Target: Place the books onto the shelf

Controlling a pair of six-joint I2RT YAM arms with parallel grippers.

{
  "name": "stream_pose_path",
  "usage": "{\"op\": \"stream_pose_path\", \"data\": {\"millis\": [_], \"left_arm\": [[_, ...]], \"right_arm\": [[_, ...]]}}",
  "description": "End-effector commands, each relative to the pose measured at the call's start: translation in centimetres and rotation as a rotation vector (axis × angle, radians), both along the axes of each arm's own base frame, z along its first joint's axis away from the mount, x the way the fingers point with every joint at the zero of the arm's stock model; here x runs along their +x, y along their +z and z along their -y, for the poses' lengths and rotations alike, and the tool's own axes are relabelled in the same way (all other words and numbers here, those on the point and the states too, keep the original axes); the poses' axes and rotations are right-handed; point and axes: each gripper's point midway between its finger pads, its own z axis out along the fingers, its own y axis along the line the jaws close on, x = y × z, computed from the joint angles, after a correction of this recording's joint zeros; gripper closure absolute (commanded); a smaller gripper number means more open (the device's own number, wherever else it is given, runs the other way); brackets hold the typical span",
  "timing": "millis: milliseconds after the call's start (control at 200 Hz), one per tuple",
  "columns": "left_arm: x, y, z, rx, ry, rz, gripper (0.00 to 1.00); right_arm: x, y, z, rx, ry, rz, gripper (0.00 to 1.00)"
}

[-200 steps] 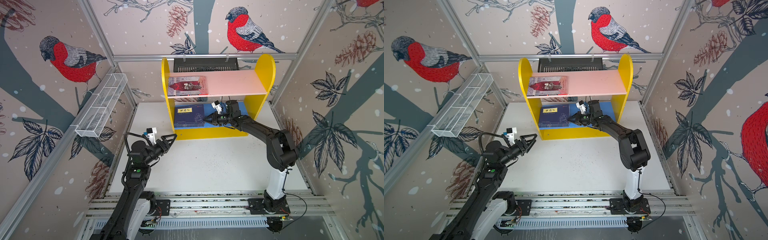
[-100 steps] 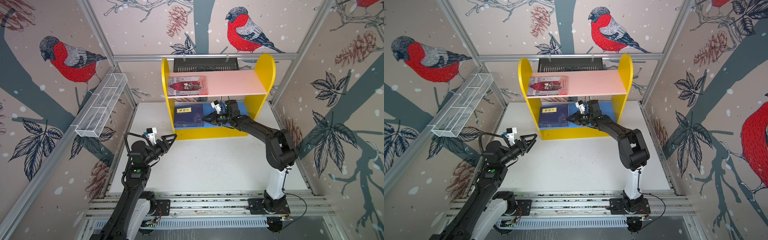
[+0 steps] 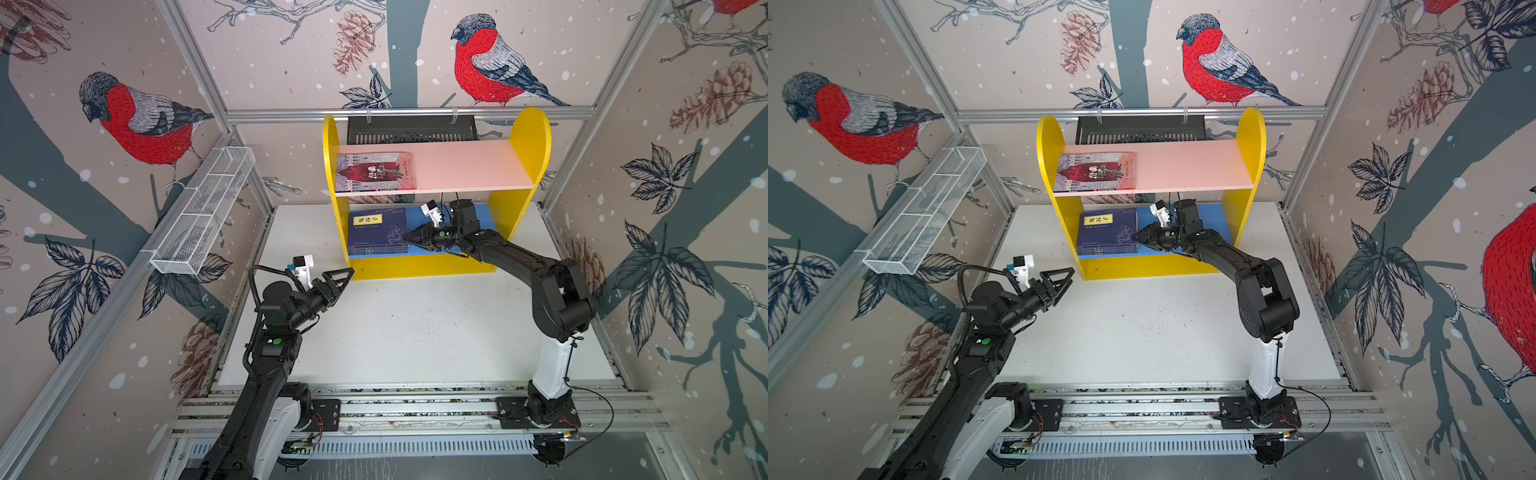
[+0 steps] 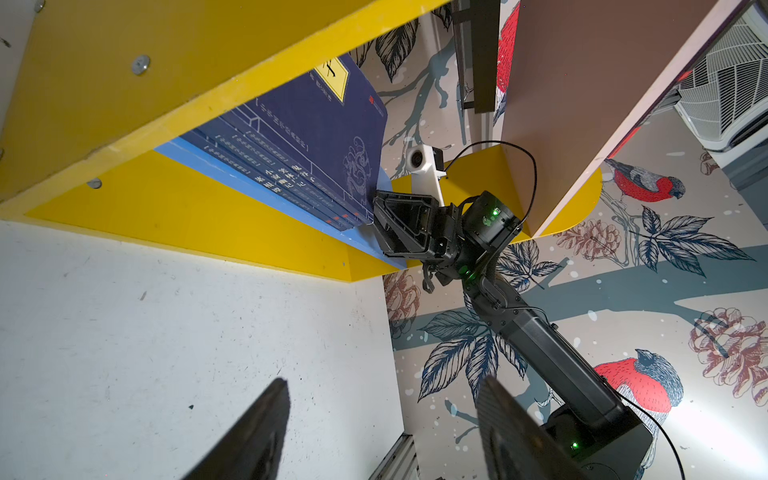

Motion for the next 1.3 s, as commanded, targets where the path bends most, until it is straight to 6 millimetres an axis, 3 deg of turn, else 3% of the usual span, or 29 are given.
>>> {"op": "stream_pose_path", "data": {"millis": [0, 270, 435, 831, 996, 1061, 1081, 1096, 1221, 1296], "left_arm": [[0.0, 0.9, 0.1, -0.006, -0.009, 0.04, 0.28], [0.0, 0.9, 0.1, -0.006, -0.008, 0.04, 0.28], [0.1, 0.9, 0.1, 0.013, -0.007, 0.052, 0.28], [2.1, 0.8, -2.6, 0.407, 0.112, 0.137, 0.24], [3.4, 0.5, -4.9, 0.624, 0.19, 0.181, 0.13], [4.0, 0.0, -6.3, 0.717, 0.241, 0.171, 0.09], [4.2, -0.1, -6.7, 0.745, 0.256, 0.169, 0.08], [4.3, -0.2, -7.1, 0.764, 0.271, 0.165, 0.08], [5.1, -0.6, -9.5, 0.893, 0.362, 0.168, 0.06], [5.6, -0.8, -10.8, 0.957, 0.418, 0.173, 0.04]], "right_arm": [[0.6, 0.4, 0.5, -0.018, -0.036, 0.026, 0.66], [1.3, 1.5, 2.1, -0.03, -0.102, 0.062, 0.63], [0.6, 2.1, 2.9, -0.04, -0.124, 0.085, 0.63], [-5.8, 0.8, 6.3, -0.194, -0.175, 0.163, 0.56], [-7.5, -0.2, 8.7, -0.29, -0.254, 0.248, 0.41], [-7.5, -0.2, 10.0, -0.335, -0.304, 0.299, 0.23], [-7.4, -0.2, 10.6, -0.351, -0.325, 0.32, 0.05], [-7.4, -0.1, 10.9, -0.361, -0.34, 0.334, 0.0], [-6.9, 0.4, 13.4, -0.454, -0.419, 0.464, 0.0], [-6.7, 2.2, 14.9, -0.469, -0.482, 0.547, 0.0]]}}
